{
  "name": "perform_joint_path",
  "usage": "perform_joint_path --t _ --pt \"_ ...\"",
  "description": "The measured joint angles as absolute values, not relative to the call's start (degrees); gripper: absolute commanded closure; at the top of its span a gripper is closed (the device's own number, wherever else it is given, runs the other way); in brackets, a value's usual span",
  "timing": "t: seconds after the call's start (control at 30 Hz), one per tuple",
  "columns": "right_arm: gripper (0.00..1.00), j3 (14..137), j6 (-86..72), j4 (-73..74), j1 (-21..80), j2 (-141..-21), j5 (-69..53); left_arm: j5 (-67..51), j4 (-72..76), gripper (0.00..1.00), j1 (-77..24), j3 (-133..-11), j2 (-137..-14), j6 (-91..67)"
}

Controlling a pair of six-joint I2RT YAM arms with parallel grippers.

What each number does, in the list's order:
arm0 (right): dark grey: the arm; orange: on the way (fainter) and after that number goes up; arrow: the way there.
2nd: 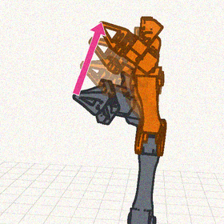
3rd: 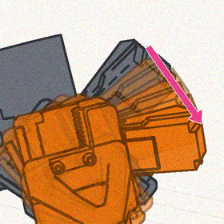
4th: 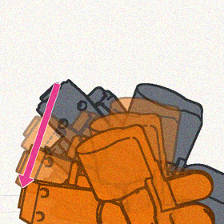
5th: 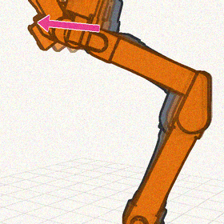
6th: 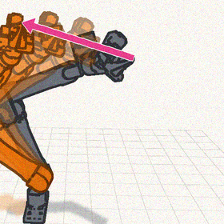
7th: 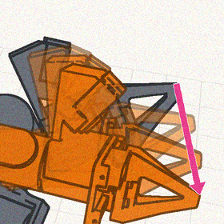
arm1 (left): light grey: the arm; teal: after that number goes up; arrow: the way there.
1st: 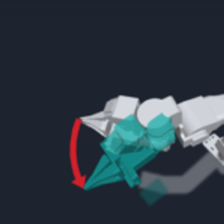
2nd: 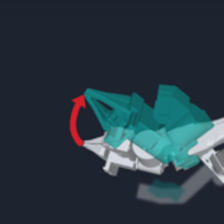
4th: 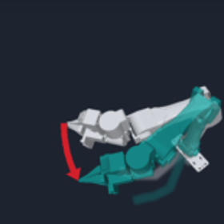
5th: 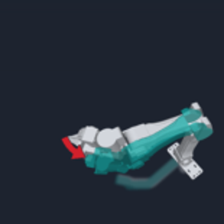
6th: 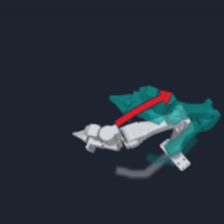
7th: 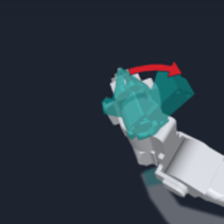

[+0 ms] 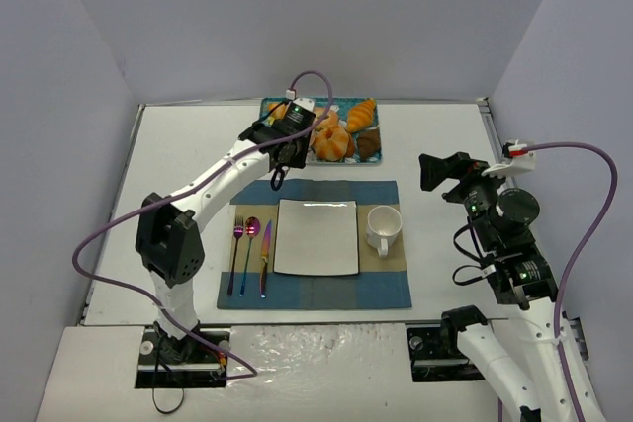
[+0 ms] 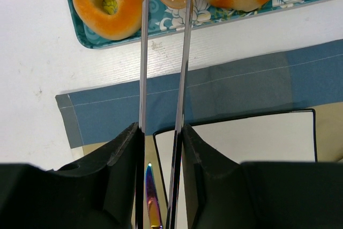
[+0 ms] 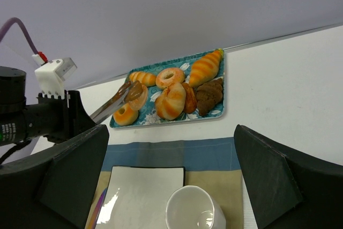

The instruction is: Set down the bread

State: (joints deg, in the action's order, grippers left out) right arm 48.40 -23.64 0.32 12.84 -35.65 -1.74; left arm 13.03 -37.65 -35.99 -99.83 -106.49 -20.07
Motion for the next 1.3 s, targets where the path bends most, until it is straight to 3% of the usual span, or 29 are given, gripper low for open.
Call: perform_joint_path --t 0.2,0.73,1.3 --pt "0.00 48.4 -23.4 0.3 12.8 -36.3 -1.7 13.2 -39.4 0.88 -36.9 -98.5 -101.3 -19.1" --pt "0.00 48.4 -22.2 -1.2 12.8 -40.4 -1.3 8.5 -46.1 0.88 -41.9 -79.9 -74.5 -18.8" --pt "0.00 48.4 -22.2 -3.4 12.8 -41.6 -1.3 6.5 -48.1 0.88 -54.5 -65.9 -69.1 -23.6"
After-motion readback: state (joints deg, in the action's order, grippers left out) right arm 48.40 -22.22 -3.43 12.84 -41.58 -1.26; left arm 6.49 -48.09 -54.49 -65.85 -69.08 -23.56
